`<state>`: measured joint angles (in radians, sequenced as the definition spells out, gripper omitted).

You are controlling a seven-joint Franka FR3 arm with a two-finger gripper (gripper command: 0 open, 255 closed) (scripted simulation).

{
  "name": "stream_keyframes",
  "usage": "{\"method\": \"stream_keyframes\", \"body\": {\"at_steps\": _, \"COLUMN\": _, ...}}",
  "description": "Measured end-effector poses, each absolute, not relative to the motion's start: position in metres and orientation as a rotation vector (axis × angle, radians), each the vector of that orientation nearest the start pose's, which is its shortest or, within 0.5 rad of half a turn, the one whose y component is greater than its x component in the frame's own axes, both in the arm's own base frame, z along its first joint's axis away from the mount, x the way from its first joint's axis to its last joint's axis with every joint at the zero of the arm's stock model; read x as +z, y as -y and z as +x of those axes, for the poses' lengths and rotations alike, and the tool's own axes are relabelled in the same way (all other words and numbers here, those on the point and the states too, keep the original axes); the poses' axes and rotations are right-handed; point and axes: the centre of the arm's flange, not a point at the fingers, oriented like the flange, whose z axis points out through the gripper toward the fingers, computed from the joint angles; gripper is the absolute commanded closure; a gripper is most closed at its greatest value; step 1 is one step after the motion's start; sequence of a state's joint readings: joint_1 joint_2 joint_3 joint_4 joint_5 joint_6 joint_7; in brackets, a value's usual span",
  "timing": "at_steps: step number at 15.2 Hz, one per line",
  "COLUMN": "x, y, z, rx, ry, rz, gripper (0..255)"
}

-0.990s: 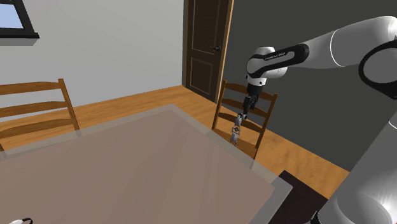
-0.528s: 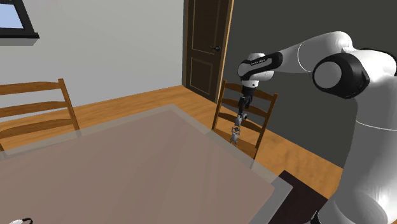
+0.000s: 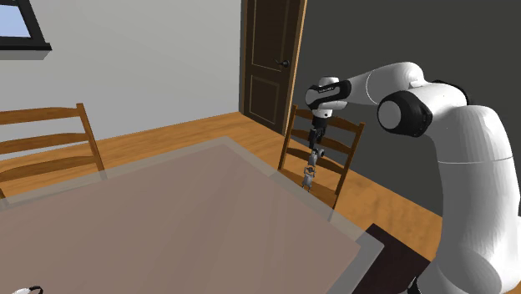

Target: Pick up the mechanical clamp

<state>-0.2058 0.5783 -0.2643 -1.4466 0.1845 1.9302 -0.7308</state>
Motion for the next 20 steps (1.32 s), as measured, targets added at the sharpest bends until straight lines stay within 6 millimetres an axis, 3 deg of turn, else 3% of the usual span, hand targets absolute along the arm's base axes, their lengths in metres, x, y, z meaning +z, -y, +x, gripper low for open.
{"method": "stream_keyframes", "body": {"at_steps": 6, "x": 0.324, "y": 0.278, "z": 0.644, "rx": 0.072, "ry": 0.346, "rz": -3.059, "gripper": 0}}
{"method": "stream_keyframes", "body": {"at_steps": 7, "x": 0.322, "y": 0.278, "z": 0.644, "rx": 0.072, "ry": 0.347, "rz": -3.059, "gripper": 255}}
{"method": "stream_keyframes", "body": {"at_steps": 17, "x": 0.321, "y": 0.278, "z": 0.645, "rx": 0.069, "ry": 0.347, "rz": -3.059, "gripper": 255}}
{"method": "stream_keyframes", "body": {"at_steps": 20, "x": 0.331, "y": 0.277, "z": 0.645, "rx": 0.071, "ry": 0.347, "rz": -3.059, "gripper": 255}}
